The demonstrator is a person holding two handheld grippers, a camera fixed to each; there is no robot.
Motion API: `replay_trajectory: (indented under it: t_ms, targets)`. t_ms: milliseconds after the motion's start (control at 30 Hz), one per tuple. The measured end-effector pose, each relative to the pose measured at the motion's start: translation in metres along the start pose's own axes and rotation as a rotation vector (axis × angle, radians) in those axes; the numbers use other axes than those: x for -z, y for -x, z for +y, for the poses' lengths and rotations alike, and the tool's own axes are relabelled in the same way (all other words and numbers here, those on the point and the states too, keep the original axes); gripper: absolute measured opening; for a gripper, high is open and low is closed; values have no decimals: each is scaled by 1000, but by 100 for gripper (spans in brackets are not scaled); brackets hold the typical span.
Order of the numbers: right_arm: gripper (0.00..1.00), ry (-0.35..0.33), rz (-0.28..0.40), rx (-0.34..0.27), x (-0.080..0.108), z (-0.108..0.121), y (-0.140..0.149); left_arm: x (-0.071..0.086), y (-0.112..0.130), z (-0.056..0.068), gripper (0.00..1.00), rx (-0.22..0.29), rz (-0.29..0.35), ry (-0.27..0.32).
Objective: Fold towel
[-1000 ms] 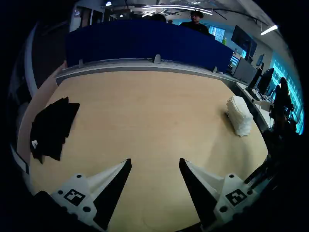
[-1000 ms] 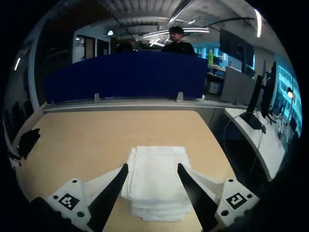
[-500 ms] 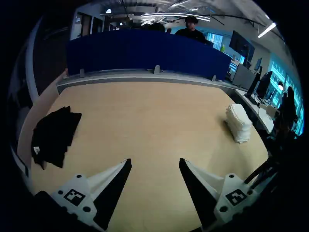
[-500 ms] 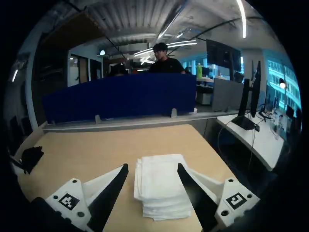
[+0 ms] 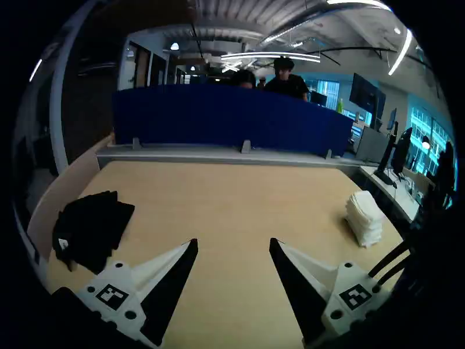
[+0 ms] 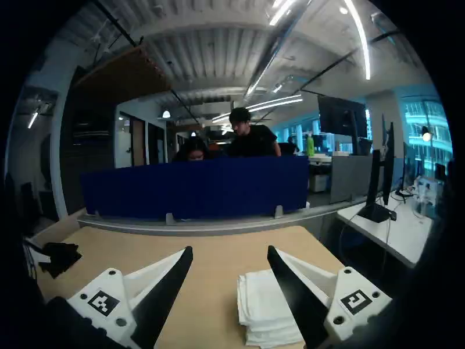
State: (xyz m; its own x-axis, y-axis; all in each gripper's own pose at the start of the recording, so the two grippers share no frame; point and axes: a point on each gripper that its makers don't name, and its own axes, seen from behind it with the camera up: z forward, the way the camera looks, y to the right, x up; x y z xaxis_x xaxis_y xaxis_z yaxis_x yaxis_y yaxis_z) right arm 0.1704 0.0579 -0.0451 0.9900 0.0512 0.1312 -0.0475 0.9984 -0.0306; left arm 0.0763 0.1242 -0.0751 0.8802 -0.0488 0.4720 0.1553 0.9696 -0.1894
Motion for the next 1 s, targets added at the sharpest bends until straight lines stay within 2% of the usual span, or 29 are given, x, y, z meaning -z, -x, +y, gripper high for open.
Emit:
replay_trajectory:
  t_ms: [367,467,667,767,1000]
  targets:
    - [99,-65,16,6,0,-63,-10,17,-83,-20,91,-10,307,-78]
    - [99,-75,22,3,-2,-77,-14,19,-92,-22,91,-13,343,-84]
    - [99,-99,13,12,-7,-98,-18,15,-89,-30,91,3,359,-99]
    - [99,-105,-1,22,-8,-106,-19,13,-87,-38,91,14,361,-109]
    - [99,-125,-42,39,-11,-128,-20,5,-86,-53,91,0,399,-132]
